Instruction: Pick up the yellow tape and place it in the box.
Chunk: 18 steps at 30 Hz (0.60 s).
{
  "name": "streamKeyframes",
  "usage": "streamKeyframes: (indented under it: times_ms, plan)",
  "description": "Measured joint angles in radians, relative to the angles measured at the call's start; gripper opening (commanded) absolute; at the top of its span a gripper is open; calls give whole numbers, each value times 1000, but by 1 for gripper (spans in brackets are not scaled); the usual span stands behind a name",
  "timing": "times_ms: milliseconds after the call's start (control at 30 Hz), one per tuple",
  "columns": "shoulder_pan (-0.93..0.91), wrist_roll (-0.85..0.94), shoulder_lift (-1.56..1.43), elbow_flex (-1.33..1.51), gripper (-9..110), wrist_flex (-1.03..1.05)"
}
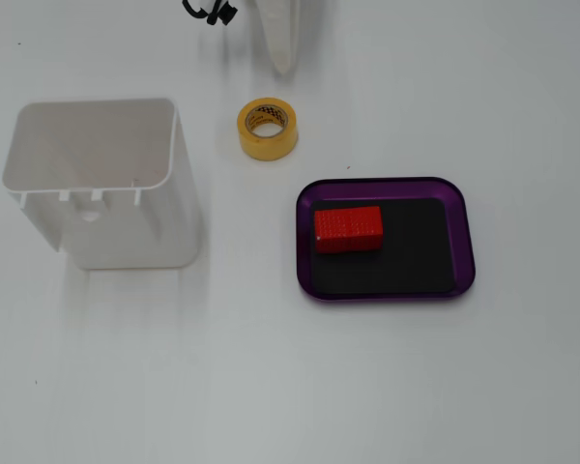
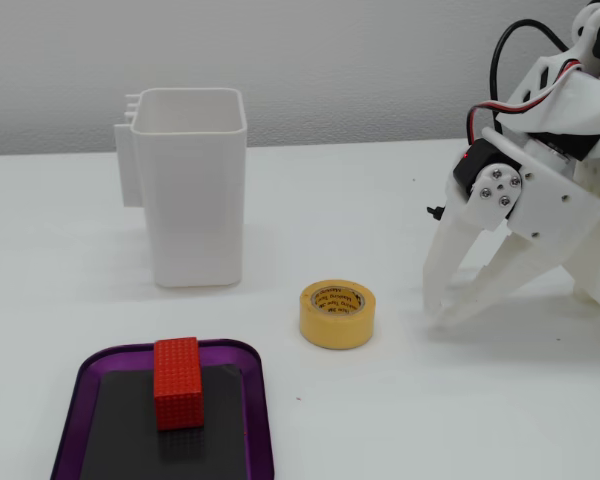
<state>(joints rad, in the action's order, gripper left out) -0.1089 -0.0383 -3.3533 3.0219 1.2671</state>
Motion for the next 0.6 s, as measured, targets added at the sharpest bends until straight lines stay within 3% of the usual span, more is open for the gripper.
streamKeyframes:
  times_ms: [600]
  plan:
    - [3,-2,0,6,0,0]
